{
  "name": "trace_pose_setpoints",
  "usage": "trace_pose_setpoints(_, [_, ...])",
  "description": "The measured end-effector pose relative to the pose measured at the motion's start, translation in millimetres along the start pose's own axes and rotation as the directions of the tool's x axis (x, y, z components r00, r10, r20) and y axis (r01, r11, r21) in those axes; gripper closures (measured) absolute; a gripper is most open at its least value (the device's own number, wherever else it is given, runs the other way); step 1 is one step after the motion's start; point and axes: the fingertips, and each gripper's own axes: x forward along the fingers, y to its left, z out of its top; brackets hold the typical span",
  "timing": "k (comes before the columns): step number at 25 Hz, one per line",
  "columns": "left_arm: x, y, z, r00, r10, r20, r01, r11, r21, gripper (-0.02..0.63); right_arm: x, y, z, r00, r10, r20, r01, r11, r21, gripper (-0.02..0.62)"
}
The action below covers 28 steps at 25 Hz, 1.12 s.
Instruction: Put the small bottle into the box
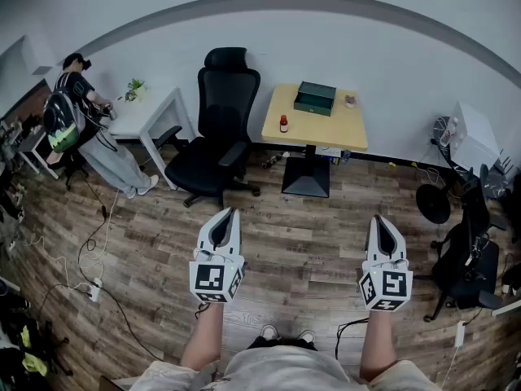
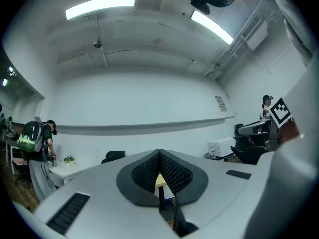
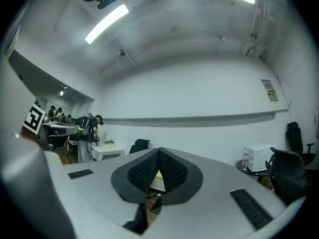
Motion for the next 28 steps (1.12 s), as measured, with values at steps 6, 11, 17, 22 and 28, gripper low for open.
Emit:
trace_pose_setpoints(6, [-11,7,6,1.000,0.009,0.019,-0.009,1.000,0.005,0.600,-7,14,1,1.000,-0.012,0.016,0.011,1.000,0.021,0.580])
trace_pose_setpoints(11, [-12,6,5,1.000,0.003,0.030,-0.003,1.000,0.024,0.600,-12,21,1,0.998,-0.020,0.054,0.019,0.999,0.030,0.579])
trace_pose_setpoints(17, [-12,-7,-3,0.999,-0.026,0.019,0.025,1.000,0.016,0.600,-14,31,-3,0.999,-0.011,0.041,0.010,1.000,0.011,0.580])
trace_pose_setpoints(22, [-10,-12,-9,1.000,-0.026,0.007,0.026,0.999,0.029,0.563,-15,38,-4,0.999,0.001,0.045,-0.001,1.000,0.005,0.580])
trace_pose_setpoints(28, [-9,0,-17,1.000,0.004,-0.015,-0.004,1.000,0.006,0.354,-12,44,-12,0.999,0.002,0.034,-0.003,1.000,0.018,0.580])
